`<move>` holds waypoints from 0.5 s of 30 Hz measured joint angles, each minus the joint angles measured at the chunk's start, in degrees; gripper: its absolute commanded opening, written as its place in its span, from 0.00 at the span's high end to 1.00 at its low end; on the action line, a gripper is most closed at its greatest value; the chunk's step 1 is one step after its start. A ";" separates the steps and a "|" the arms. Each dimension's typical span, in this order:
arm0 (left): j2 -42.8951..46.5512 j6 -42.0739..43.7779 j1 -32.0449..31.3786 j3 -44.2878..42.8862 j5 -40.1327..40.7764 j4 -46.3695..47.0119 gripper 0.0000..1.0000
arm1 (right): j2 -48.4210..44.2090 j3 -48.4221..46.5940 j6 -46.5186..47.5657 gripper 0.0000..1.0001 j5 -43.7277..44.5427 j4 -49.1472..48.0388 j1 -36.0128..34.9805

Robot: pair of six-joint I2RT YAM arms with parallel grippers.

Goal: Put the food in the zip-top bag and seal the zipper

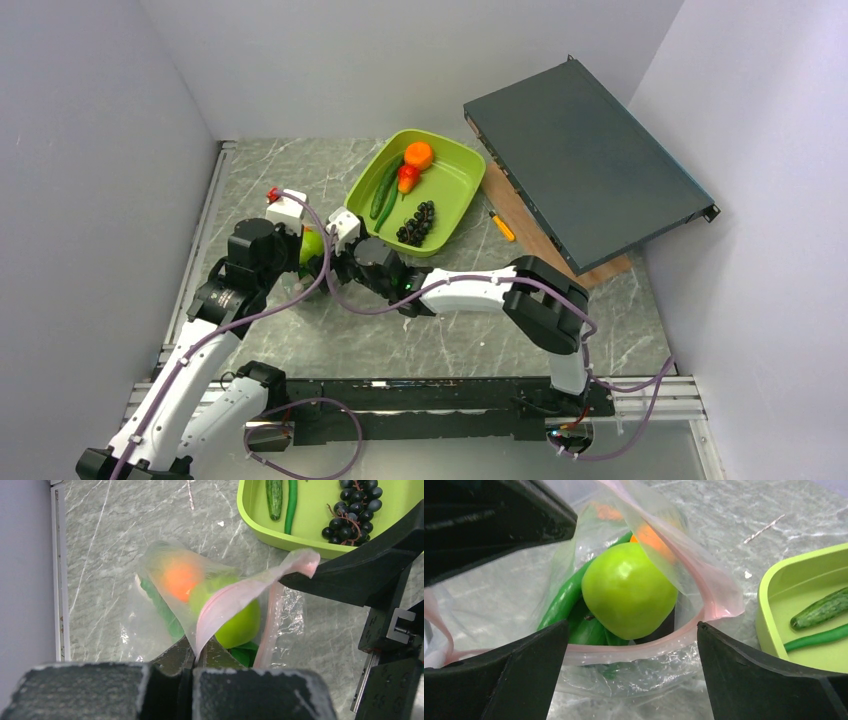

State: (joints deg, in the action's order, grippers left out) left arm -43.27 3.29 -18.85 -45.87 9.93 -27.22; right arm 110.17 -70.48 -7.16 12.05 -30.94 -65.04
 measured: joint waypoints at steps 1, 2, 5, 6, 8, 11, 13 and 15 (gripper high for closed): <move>-0.02 0.00 0.00 0.00 0.00 -0.02 1.00 | 0.02 0.00 0.02 0.02 -0.15 0.74 0.00; -0.07 0.00 0.00 0.00 -0.02 -0.02 1.00 | 0.00 0.00 0.00 0.04 -0.20 1.27 0.00; -0.07 0.00 0.00 0.00 -0.02 -0.02 1.00 | -0.09 0.11 -0.20 0.24 -0.50 1.84 0.00; -0.07 0.00 0.00 0.00 0.00 -0.02 1.00 | -0.15 0.11 -0.37 0.34 -0.70 2.01 0.00; -0.07 0.00 0.00 0.00 0.00 -0.02 1.00 | -0.24 0.07 -0.61 0.55 -1.38 2.71 0.00; -0.07 0.00 0.00 0.00 -0.04 -0.02 1.00 | -0.15 -0.48 -1.18 0.70 -2.45 4.83 0.07; -0.07 0.00 0.00 0.00 -0.02 -0.02 1.00 | 0.37 -1.38 -1.64 0.71 -3.08 5.22 0.07; -0.04 0.00 0.00 0.00 -0.02 -0.02 1.00 | 1.01 -2.10 -2.23 0.71 -3.23 5.18 0.07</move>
State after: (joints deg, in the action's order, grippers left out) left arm -43.31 3.29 -18.85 -45.87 9.91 -27.24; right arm 111.18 -72.58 -9.39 8.82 -25.76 -64.97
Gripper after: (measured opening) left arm 0.012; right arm 0.298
